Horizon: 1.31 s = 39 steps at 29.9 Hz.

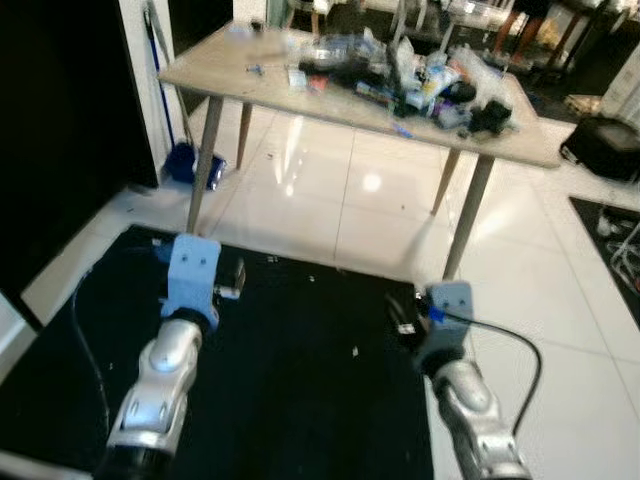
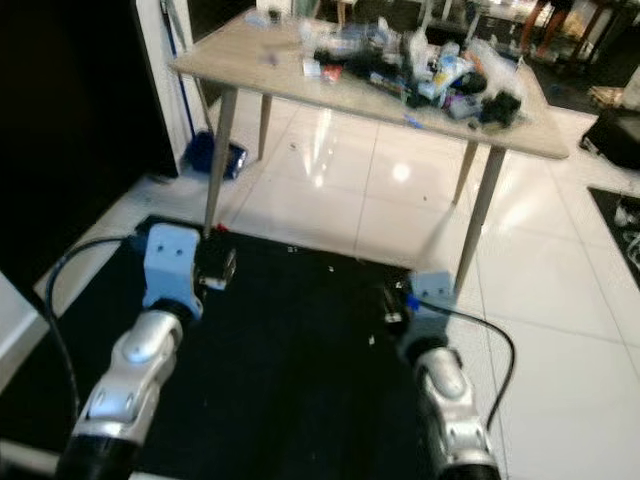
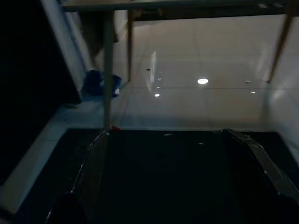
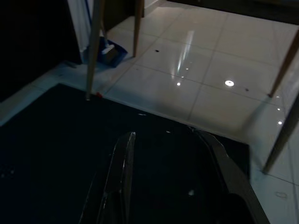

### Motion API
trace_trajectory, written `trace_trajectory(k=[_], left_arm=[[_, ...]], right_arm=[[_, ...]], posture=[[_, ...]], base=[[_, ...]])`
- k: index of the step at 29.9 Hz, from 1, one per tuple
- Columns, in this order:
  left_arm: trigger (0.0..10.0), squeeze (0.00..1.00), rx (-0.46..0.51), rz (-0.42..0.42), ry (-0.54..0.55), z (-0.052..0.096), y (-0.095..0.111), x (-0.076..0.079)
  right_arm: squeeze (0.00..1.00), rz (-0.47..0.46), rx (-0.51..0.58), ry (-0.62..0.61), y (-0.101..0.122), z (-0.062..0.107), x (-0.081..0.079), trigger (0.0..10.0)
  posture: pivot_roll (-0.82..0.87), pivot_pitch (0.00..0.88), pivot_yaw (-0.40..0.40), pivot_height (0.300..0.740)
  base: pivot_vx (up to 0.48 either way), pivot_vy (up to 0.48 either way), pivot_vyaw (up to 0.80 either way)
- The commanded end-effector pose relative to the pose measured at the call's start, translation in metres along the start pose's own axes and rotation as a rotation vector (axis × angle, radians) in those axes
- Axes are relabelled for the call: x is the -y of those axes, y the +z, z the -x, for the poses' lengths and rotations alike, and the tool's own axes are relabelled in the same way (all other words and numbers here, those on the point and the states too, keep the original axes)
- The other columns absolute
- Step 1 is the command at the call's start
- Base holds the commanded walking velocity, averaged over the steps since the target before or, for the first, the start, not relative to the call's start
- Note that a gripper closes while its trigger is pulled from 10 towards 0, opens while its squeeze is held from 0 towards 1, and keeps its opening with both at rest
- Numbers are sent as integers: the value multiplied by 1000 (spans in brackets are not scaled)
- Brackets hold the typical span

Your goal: Picking trash to rubbish bin

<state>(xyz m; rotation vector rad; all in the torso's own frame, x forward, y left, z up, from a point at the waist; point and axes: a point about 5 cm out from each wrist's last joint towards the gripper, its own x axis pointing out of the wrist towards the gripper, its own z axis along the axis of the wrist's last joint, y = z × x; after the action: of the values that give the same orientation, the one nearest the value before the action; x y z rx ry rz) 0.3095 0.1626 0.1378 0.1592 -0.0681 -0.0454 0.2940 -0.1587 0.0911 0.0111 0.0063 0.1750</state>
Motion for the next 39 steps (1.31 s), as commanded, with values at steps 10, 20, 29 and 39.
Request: trace_trajectory(k=[10,20,29,39], left_arm=[[10000,0,-20,1,-12,2,-5,4],[10000,0,-23,0,-14,3,-6,4],[10000,0,-25,1,-14,3,-6,4],[10000,0,-26,1,-17,3,-6,5]], right_arm=[[0,16,-22,-22,-5,5,8,10000],[0,16,-24,-21,-6,7,7,10000],[0,18,-28,-26,-6,7,8,10000],[0,17,-26,-29,-6,7,9,10000]], posture=[[-1,104,-87,740],[-2,113,-86,740],[-3,116,-86,740],[-4,120,-84,740]], base=[[301,0,0],[300,0,0],[300,0,0],[301,0,0]])
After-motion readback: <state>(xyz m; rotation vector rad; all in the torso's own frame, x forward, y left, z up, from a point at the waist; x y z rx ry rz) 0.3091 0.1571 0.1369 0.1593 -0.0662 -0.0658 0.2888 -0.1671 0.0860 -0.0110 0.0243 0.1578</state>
